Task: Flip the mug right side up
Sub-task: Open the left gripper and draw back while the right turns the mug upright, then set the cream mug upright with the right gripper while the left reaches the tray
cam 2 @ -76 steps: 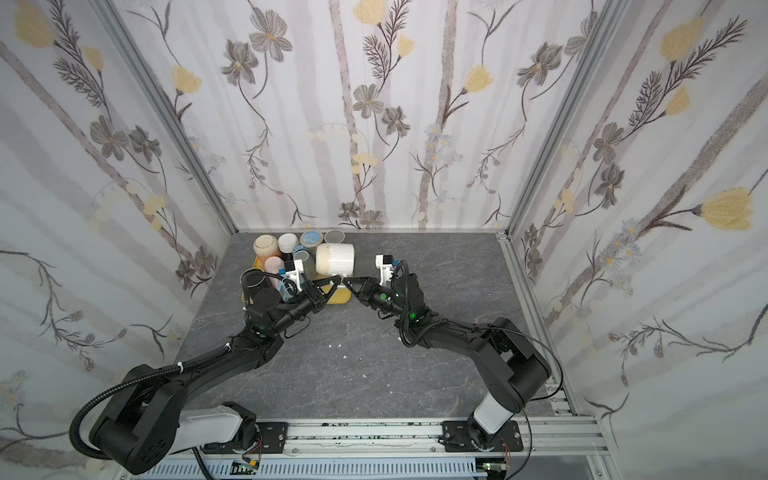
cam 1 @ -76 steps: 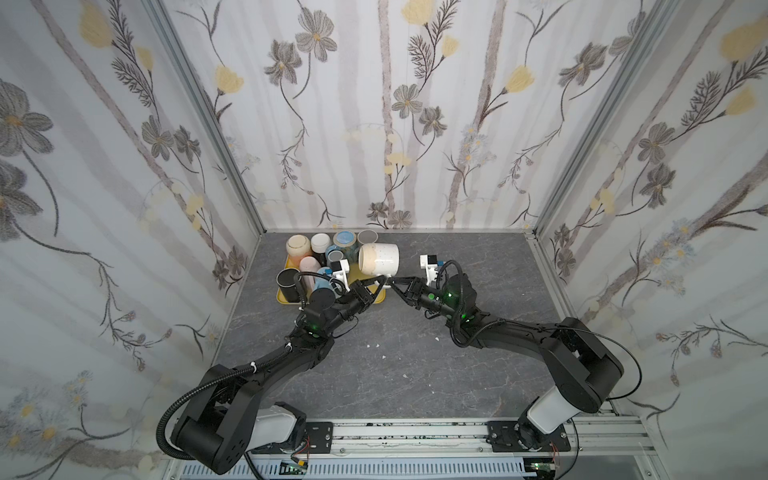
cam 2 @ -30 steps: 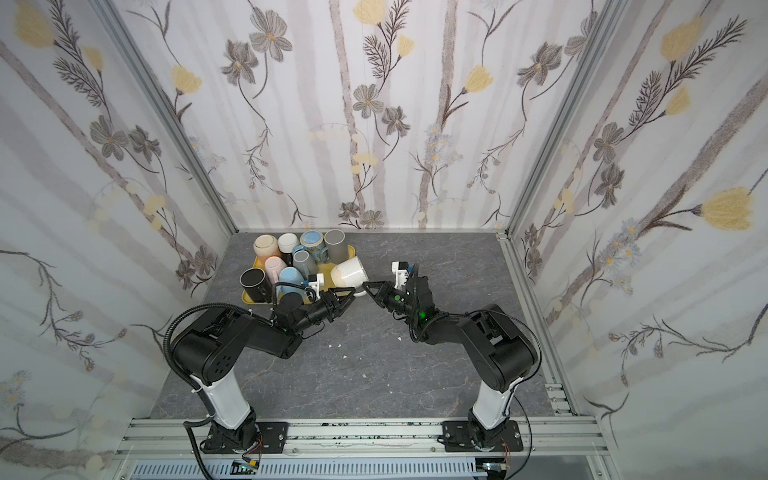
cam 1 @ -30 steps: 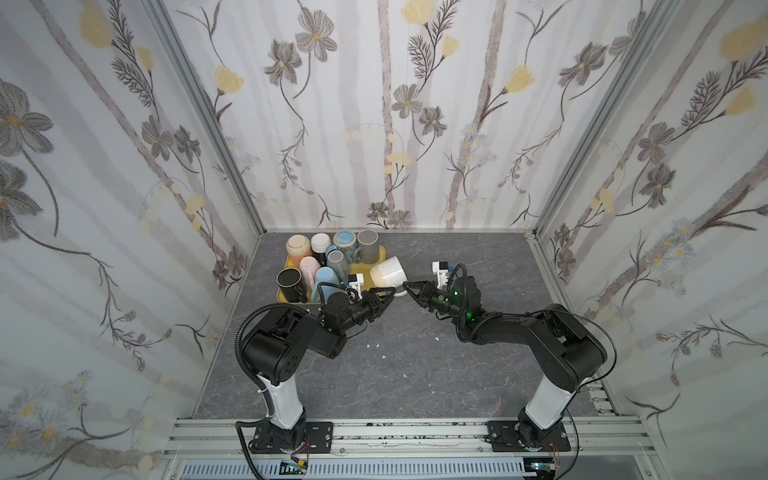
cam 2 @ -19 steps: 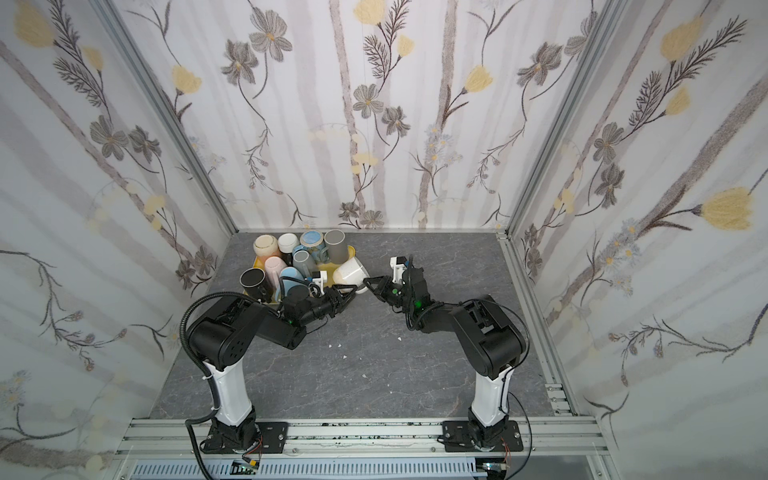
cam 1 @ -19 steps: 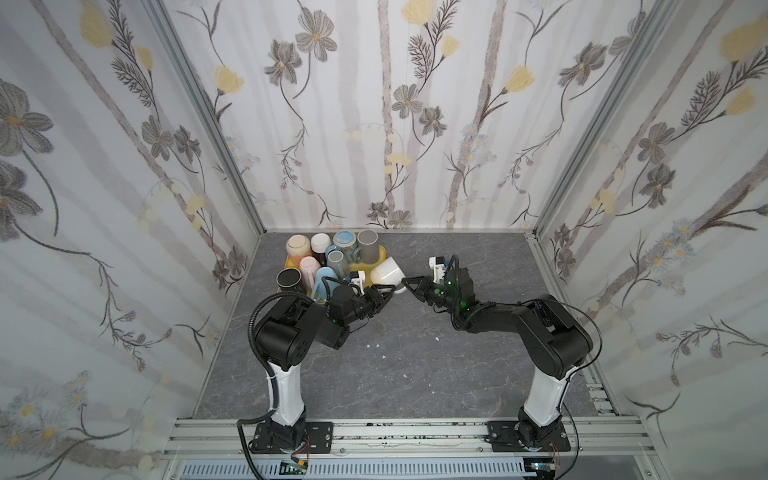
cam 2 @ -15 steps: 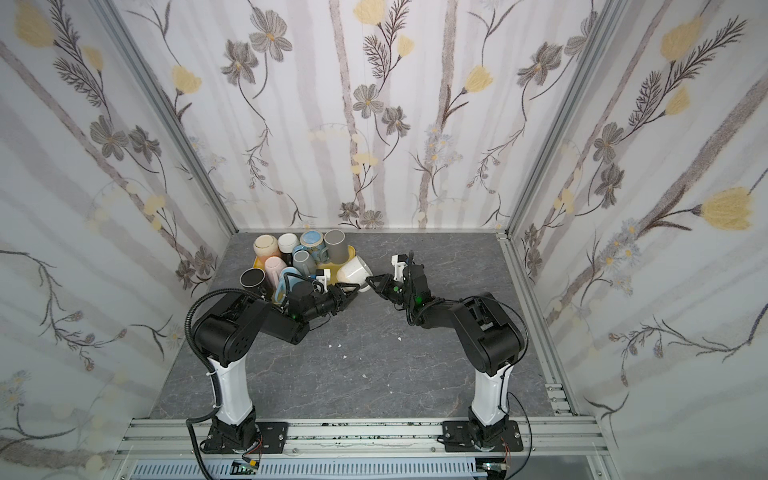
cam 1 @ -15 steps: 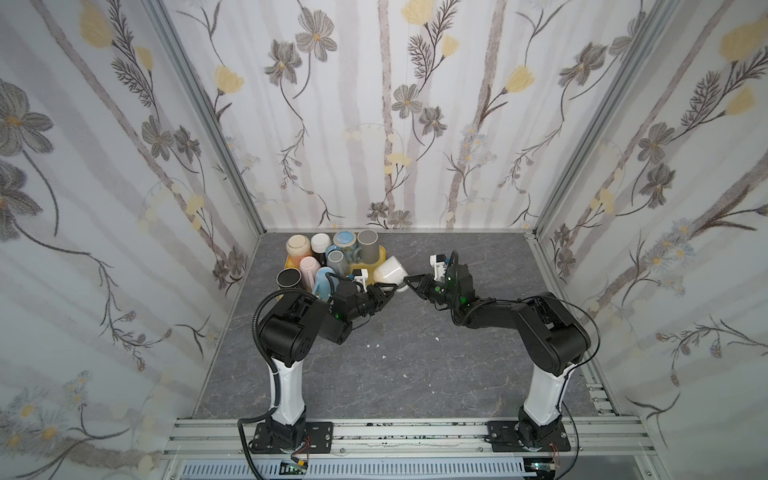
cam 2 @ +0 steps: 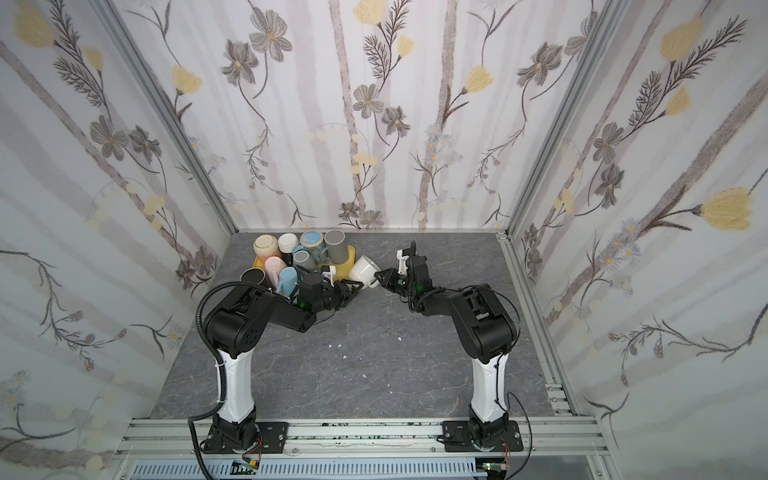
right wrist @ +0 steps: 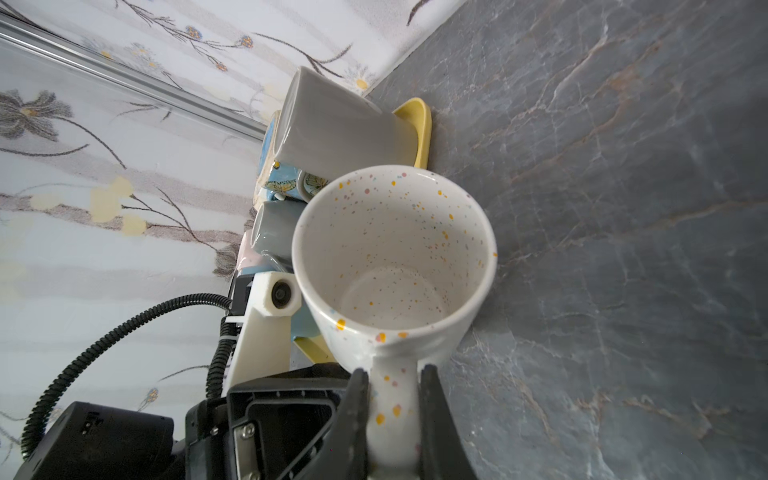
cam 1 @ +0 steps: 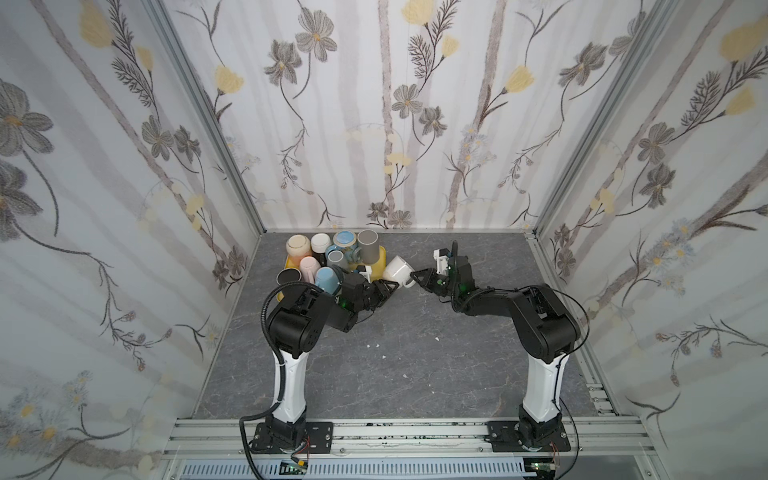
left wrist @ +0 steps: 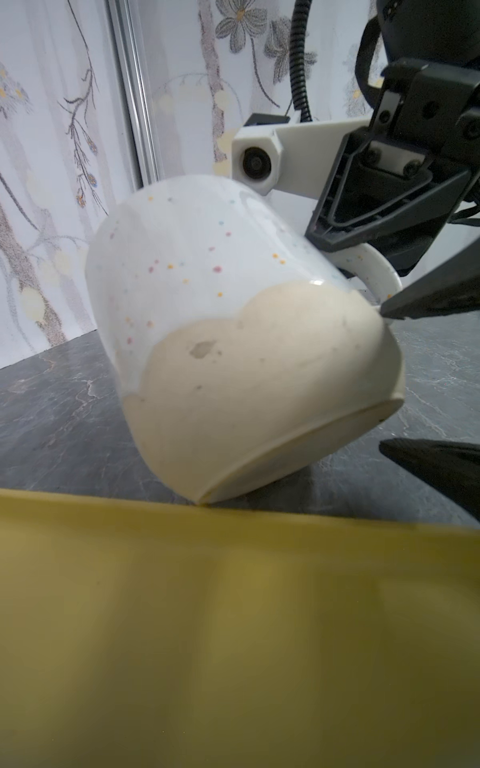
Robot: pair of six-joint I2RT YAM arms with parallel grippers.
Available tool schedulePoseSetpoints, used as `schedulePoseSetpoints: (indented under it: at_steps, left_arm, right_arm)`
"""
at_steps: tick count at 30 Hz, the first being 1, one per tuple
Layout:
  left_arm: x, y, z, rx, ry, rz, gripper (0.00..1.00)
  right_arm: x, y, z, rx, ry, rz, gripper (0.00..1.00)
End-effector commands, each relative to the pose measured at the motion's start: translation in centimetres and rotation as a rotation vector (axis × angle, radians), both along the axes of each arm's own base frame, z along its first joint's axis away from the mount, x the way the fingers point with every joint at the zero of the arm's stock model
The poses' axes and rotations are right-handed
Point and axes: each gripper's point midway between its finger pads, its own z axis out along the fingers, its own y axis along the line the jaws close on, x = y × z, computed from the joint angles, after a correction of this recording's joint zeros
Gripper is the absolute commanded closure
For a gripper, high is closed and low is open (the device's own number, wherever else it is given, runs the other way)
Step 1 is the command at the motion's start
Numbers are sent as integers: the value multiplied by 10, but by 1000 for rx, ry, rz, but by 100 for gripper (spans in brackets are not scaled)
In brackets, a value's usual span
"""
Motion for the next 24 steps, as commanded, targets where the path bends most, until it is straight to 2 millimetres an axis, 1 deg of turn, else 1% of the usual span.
schedulePoseSetpoints:
  at_steps: [1,5,8,11,13,17,20,24]
  left_arm:
    - [9,2,-3,61,-18,2,55]
    - [20,2,-4,107,-23,7,56]
    - [28,3,-5,138,-16,15,57]
    - [34,5,-4,148,-17,23,57]
    - [35,6,-2,155,-19,23,58]
    - [35,10,-1,169,-11,26,60]
    - [32,17,6,179,-21,37,60]
    - [26,25,21,211,-43,44,60]
  right_arm:
    - [16,-5,13,-105,-114,-25,100]
    - [27,-18,16,-243,-162,-79,100]
    - [33,-24,17,-381,-208,-110,100]
    - [32,-21,12,-538,-250,-116,100]
    - [28,-13,6,-646,-278,-108,100]
    - [24,-4,-7,-760,-295,-106,100]
    - [24,1,-12,-836,-313,-111,100]
    - [32,1,-17,-940,-321,-125,100]
